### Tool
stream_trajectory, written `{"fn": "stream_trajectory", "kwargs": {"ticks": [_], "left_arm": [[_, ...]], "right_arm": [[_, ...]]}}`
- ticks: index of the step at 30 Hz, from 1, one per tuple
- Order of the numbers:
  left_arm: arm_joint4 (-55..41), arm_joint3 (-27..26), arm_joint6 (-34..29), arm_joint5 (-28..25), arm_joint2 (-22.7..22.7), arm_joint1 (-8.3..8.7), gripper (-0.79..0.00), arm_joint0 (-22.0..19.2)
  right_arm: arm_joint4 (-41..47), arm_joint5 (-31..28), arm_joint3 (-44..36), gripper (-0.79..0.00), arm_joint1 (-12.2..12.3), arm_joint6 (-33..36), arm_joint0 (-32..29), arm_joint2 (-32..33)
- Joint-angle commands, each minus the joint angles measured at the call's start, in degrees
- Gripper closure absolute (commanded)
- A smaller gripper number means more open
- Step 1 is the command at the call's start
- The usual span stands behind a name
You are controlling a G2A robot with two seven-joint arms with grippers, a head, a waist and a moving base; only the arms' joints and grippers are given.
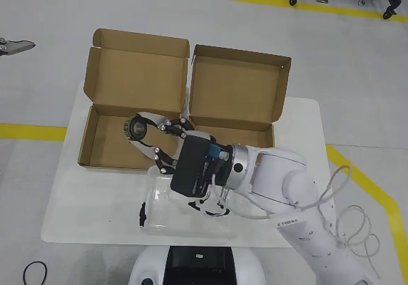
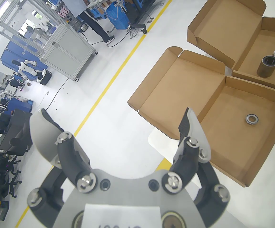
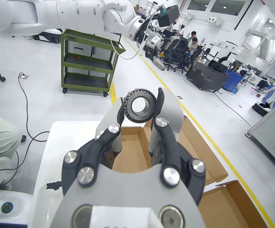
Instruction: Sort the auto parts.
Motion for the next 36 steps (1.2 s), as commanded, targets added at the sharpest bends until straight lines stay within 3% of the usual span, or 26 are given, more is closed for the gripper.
{"fn": "stream_trajectory", "kwargs": {"ticks": [1,36], "left_arm": [[0.0,0.0,0.0,0.0,0.0,0.00,-0.785,0.0],[0.0,0.0,0.0,0.0,0.0,0.00,-0.785,0.0]], "right_arm": [[0.3,0.7,-0.7,0.000,-0.1,0.6,0.6,0.1],[6.3,2.3,-2.2,0.000,-0.1,2.6,5.8,4.6]]}}
